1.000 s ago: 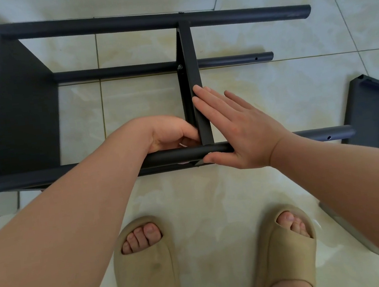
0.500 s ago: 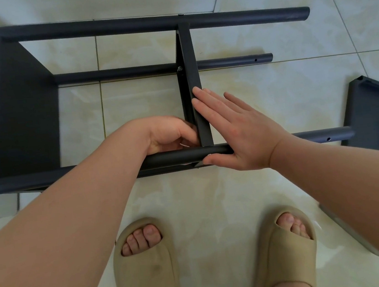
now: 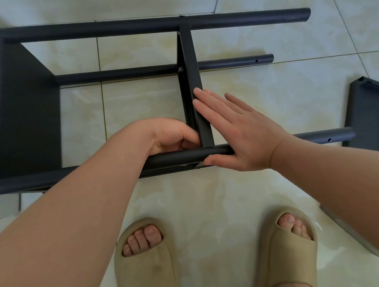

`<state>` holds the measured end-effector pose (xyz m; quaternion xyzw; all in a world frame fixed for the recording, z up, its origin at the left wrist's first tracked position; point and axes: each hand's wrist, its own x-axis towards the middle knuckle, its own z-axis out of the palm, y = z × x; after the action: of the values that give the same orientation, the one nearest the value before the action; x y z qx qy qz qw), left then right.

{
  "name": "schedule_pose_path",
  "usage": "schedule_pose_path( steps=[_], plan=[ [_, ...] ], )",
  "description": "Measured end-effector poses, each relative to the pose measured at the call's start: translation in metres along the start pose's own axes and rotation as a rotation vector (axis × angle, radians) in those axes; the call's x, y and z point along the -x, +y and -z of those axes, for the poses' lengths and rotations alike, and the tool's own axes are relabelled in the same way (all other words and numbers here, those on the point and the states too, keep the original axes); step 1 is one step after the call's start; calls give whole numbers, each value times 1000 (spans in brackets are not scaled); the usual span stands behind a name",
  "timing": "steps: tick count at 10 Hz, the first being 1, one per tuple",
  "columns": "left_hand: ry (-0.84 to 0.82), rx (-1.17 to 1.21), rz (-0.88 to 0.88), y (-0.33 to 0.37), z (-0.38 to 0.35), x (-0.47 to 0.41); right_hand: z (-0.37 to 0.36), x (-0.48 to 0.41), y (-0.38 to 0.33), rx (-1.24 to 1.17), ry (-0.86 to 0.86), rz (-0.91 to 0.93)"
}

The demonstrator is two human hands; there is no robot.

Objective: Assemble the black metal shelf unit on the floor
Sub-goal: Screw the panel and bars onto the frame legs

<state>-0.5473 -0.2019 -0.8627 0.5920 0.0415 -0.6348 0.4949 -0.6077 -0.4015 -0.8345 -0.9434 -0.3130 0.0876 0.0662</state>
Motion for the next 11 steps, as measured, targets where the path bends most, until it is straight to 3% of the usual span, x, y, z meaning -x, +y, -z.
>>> schedule_pose_path(
  steps=[9, 11],
  plan=[
    [-15, 4, -81, -2, 0, 0, 0, 0, 0, 4, 2, 0],
    [-13, -19, -24, 0, 1, 1, 0, 0, 0, 7, 0, 0]
  ],
)
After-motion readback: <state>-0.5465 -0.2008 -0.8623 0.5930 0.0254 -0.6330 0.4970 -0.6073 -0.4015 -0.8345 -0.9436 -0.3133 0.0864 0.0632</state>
